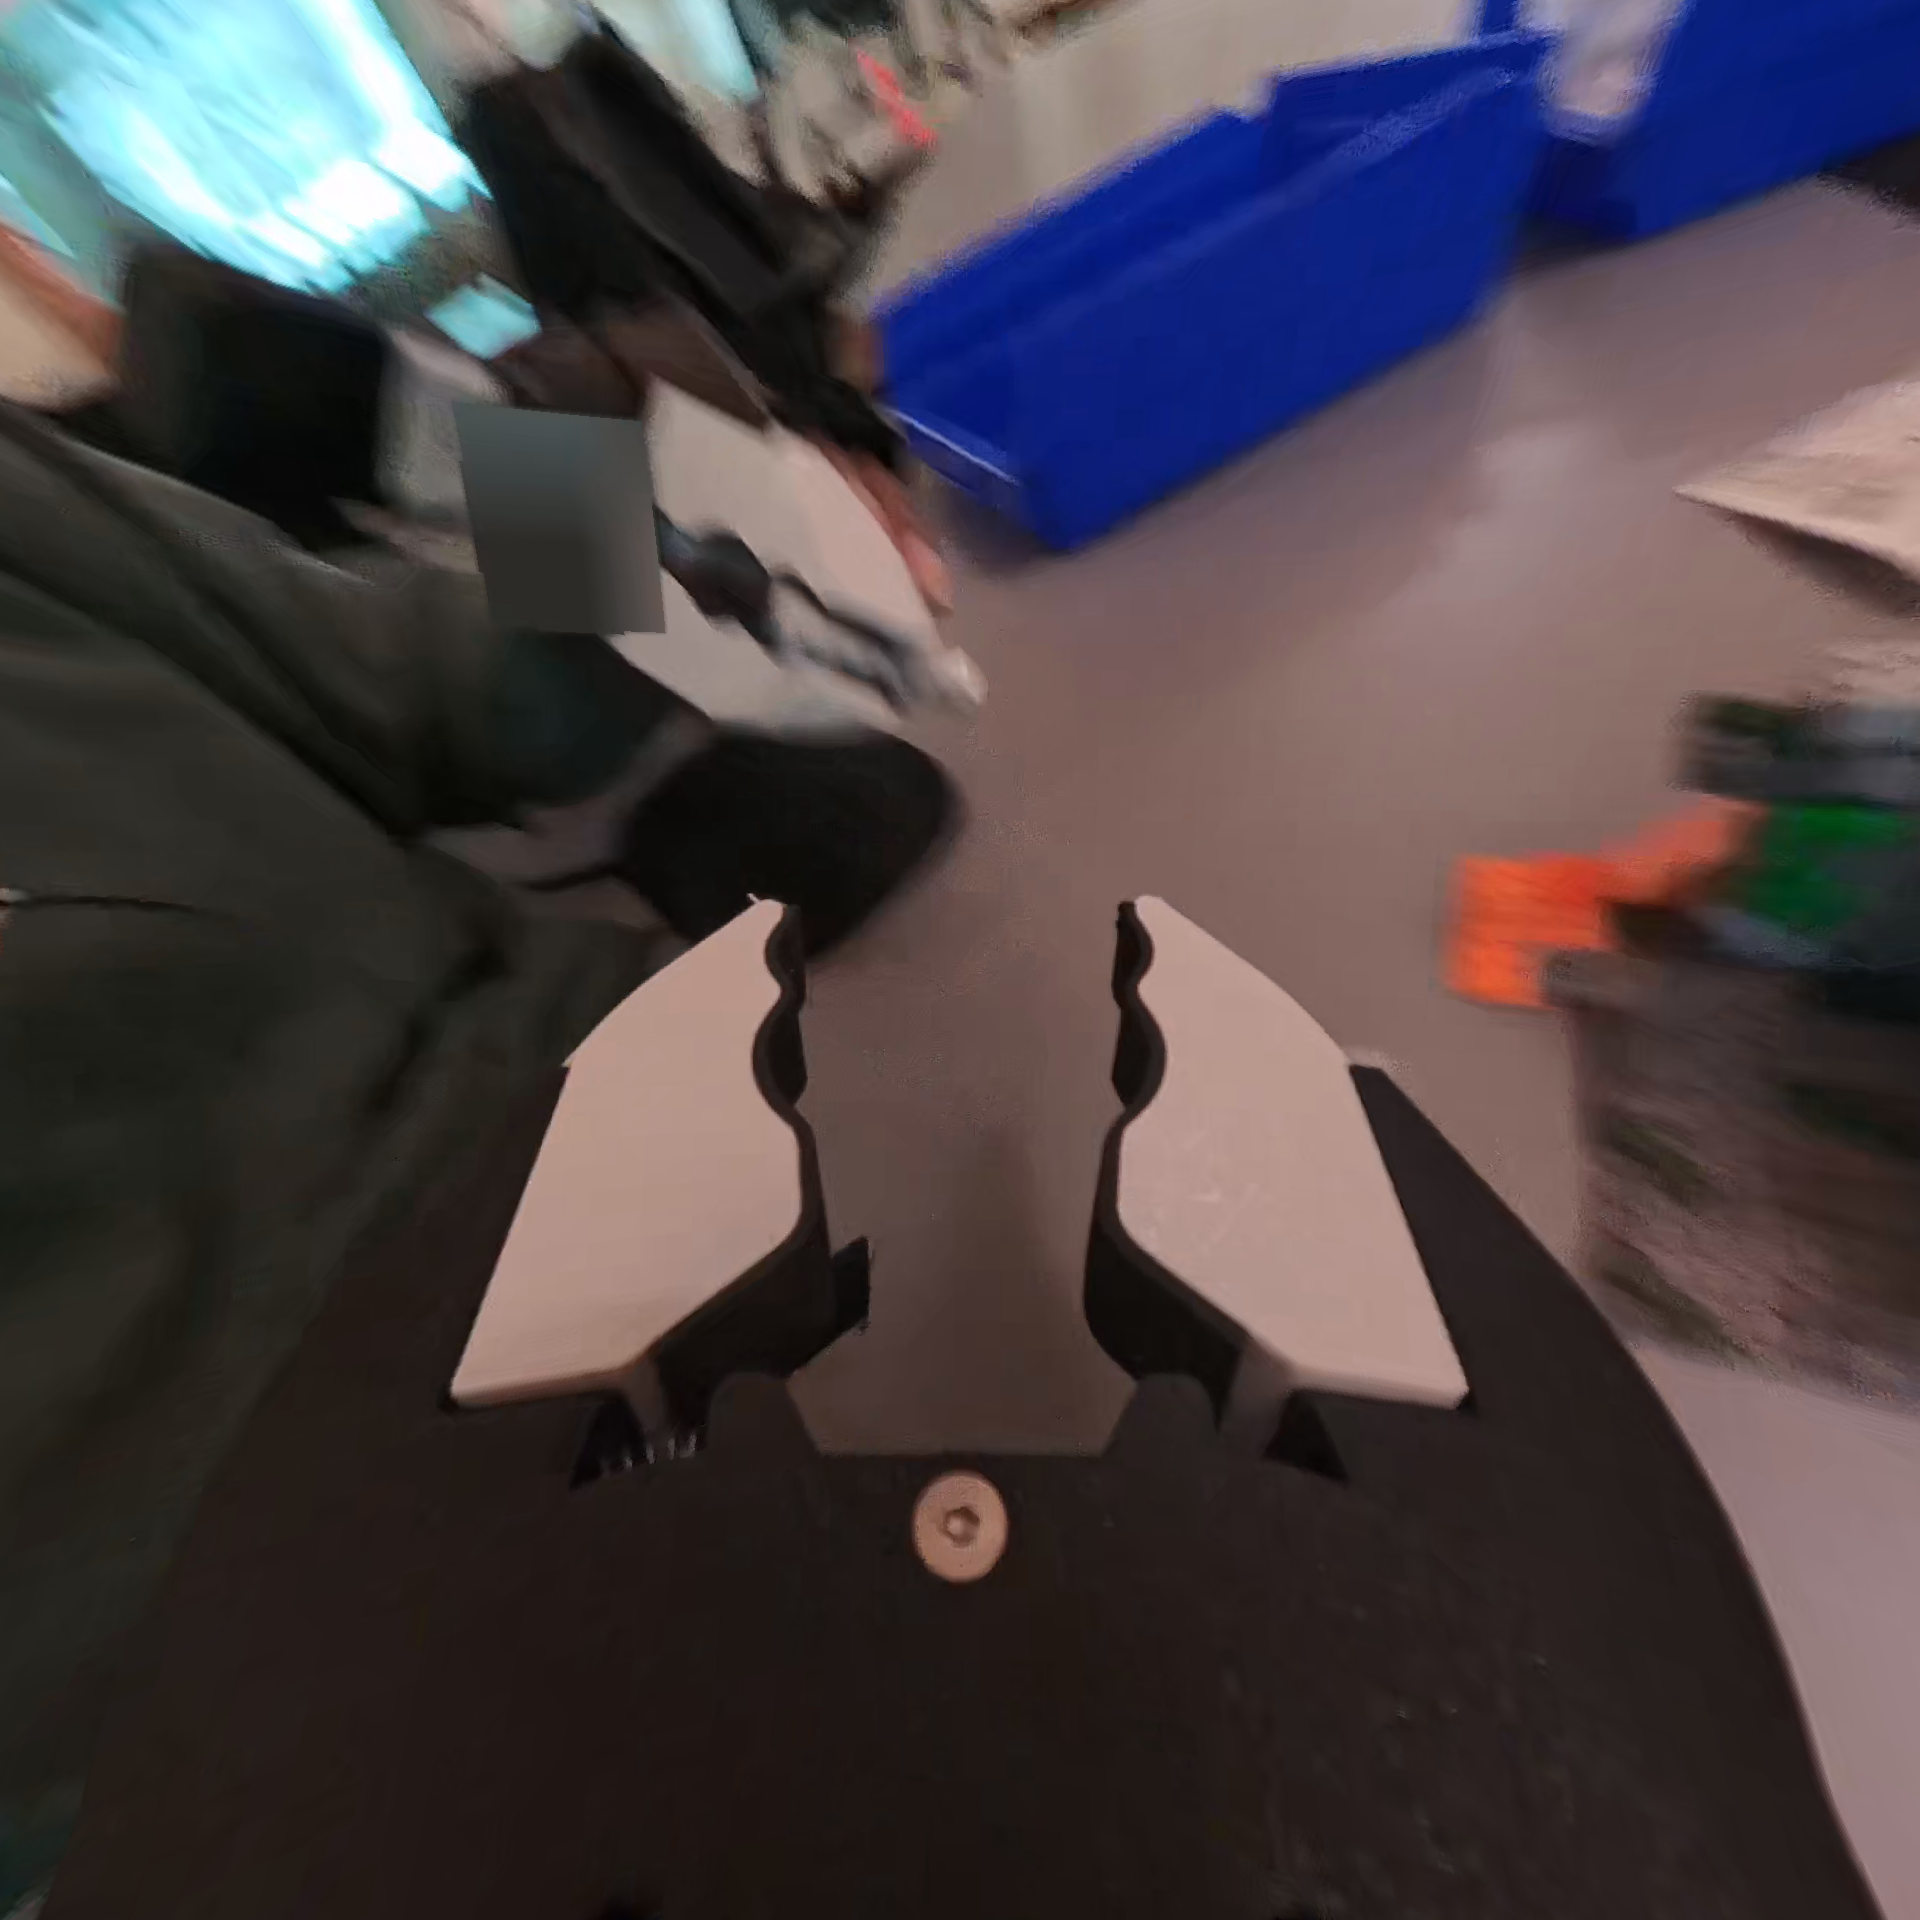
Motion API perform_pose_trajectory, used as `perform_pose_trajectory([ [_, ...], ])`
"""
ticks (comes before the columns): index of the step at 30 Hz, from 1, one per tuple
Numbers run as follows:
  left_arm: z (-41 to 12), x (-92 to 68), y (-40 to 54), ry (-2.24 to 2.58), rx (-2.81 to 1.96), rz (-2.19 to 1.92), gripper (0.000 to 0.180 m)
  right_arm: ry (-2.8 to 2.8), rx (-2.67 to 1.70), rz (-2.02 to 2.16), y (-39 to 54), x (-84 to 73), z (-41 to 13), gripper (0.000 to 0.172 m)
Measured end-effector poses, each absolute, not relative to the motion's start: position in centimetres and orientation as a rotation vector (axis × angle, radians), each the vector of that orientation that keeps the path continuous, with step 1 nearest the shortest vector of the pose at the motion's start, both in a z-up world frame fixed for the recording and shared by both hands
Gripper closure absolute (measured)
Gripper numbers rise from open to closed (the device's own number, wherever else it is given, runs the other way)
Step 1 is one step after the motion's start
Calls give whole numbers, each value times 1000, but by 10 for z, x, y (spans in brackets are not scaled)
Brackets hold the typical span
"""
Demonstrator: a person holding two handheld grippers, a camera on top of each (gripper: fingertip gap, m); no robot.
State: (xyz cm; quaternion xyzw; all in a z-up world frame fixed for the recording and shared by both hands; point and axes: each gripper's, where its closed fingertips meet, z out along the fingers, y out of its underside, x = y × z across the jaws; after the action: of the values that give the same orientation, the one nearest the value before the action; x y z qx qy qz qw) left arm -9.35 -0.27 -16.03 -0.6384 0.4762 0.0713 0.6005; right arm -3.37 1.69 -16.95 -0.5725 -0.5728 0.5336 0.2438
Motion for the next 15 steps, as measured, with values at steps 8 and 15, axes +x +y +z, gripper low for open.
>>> perform_pose_trajectory([
  [8, -112, -291, -6, 561, -1799, 527, 169, -1747, -1912, 642, 94, 31, -260, 110],
  [15, -143, -413, -40, 184, -2177, 516, 168, -1842, -1892, 606, 88, 20, -285, 113],
])
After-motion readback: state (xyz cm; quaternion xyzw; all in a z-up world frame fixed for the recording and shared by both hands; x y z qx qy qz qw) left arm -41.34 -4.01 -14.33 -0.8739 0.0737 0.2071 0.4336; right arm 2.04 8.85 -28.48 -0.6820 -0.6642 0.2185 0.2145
